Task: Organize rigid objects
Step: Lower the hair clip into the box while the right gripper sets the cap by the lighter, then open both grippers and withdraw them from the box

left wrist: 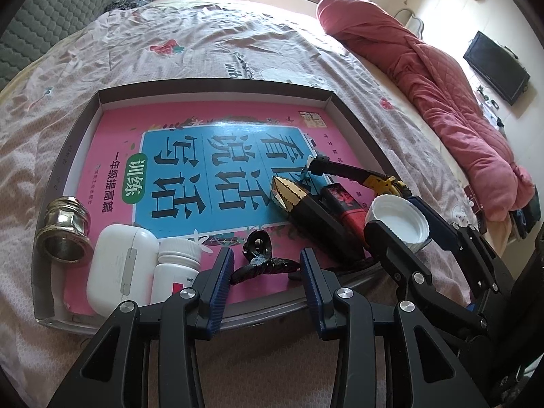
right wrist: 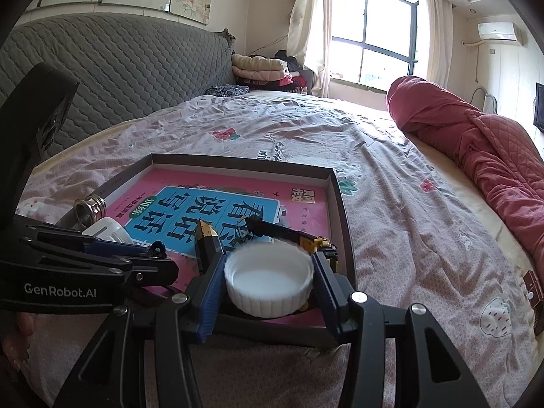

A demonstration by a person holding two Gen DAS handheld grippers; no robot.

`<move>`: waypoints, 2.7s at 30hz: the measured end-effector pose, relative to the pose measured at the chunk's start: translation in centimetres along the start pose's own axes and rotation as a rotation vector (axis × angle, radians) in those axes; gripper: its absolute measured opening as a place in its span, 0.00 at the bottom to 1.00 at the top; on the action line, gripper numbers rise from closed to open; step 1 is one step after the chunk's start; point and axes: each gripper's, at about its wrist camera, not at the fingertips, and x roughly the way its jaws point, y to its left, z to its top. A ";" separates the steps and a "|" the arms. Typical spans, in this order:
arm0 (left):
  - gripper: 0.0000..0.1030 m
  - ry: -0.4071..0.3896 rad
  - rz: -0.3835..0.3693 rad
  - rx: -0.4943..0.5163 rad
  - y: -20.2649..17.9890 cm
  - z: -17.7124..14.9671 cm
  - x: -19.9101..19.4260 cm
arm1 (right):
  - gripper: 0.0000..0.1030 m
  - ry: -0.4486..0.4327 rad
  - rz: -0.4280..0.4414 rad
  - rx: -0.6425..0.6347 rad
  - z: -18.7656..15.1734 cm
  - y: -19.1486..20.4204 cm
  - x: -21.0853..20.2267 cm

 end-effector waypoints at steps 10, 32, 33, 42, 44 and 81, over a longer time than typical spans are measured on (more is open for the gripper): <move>0.40 -0.009 0.002 0.005 0.0 -0.3 -0.6 | 0.49 -0.001 -0.003 -0.004 -0.2 0.0 -0.1; 0.42 -0.015 0.012 0.003 0.1 -0.2 -1.0 | 0.53 -0.024 0.014 0.022 -0.2 -0.4 -0.9; 0.42 -0.014 0.014 0.005 0.0 -0.2 -1.0 | 0.53 -0.022 0.013 0.021 -0.2 -0.4 -0.9; 0.51 -0.032 0.024 0.008 0.0 -0.2 -1.7 | 0.53 -0.022 0.011 0.029 -0.2 -0.4 -1.1; 0.52 -0.037 0.019 -0.002 0.3 -0.2 -2.0 | 0.53 -0.021 0.011 0.038 -0.2 -0.6 -1.1; 0.73 -0.155 0.146 -0.053 2.8 -3.0 -9.2 | 0.56 -0.051 -0.022 0.098 0.7 1.3 -5.3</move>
